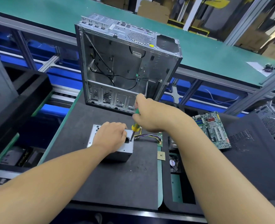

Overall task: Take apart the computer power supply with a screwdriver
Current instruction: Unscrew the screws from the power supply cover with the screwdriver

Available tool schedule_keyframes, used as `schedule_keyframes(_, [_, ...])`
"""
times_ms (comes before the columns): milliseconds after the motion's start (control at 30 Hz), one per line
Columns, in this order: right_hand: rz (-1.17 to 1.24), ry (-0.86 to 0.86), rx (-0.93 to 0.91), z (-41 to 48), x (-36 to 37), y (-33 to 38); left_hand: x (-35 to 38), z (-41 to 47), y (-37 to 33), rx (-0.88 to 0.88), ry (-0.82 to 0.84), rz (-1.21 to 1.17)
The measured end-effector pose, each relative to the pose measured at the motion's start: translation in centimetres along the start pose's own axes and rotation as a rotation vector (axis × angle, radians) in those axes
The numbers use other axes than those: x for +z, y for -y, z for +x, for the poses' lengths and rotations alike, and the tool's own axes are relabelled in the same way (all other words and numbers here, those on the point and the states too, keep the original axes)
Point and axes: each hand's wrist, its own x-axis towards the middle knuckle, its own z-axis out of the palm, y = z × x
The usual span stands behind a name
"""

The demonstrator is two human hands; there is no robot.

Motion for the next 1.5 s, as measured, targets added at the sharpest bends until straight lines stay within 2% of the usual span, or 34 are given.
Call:
schedule_keyframes(100, [0.043, 0.052, -0.009, -0.3, -0.2, 0.1, -0.1, -0.2, -0.2, 0.000, -0.023, -0.013])
schedule_keyframes(233, [-0.058, -0.084, 0.106, -0.1, 0.5, 0.2, -0.5, -0.2, -0.4, -0.010, -0.016, -0.023])
schedule_keyframes(333, [-0.104, -0.156, 0.055, 0.1, 0.9, -0.1, -0.4, -0.1, -0.3, -0.009, 0.000, -0.013])
schedule_keyframes(433, [0.036, -0.026, -0.060, -0.1, 0.4, -0.2, -0.4, -0.1, -0.4, -0.008, -0.013, -0.010])
schedule_keyframes(533, [0.102, 0.061, -0.065, -0.3, 0.1, -0.2, -0.4, -0.2, -0.4, -0.014, -0.035, 0.025])
schedule_keyframes(700, [-0.035, -0.128, 0.109, 0.1, 1.1, -0.2, -0.2, -0.1, -0.3, -0.014, -0.015, 0.025])
schedule_keyframes(767, [-0.113, -0.204, 0.088, 0.3, 1.4, -0.5, -0.1, 0.0, -0.2, -0.007, 0.000, 0.032])
schedule_keyframes(833, [-0.081, -0.233, 0.036, 0.5, 1.5, -1.0, 0.0, 0.0, -0.1, -0.007, -0.004, 0.023])
schedule_keyframes(967, [0.093, -0.073, -0.027, 0.3, 0.6, -1.0, -0.2, 0.0, -0.3, -0.004, -0.021, 0.026])
schedule_keyframes(1033, [0.109, -0.046, -0.032, 0.1, 0.5, -0.8, -0.3, -0.1, -0.4, -0.005, -0.027, 0.032])
schedule_keyframes(1167, [-0.061, -0.189, 0.065, 0.1, 1.3, -0.3, -0.4, -0.1, -0.4, -0.003, -0.025, 0.035])
schedule_keyframes(1267, [-0.172, -0.263, 0.029, 0.4, 1.6, -0.4, -0.3, 0.0, -0.4, -0.001, -0.014, 0.057])
schedule_keyframes(1333, [-0.097, -0.210, -0.032, 0.5, 1.5, -0.5, -0.2, 0.0, -0.5, -0.012, -0.009, 0.049])
schedule_keyframes(1433, [0.109, -0.020, -0.098, 0.2, 0.7, -0.4, -0.3, -0.1, -0.5, -0.020, -0.019, 0.039])
schedule_keyframes(1500, [0.150, 0.017, -0.095, 0.1, 0.7, -0.4, -0.3, -0.1, -0.5, -0.025, -0.014, 0.053])
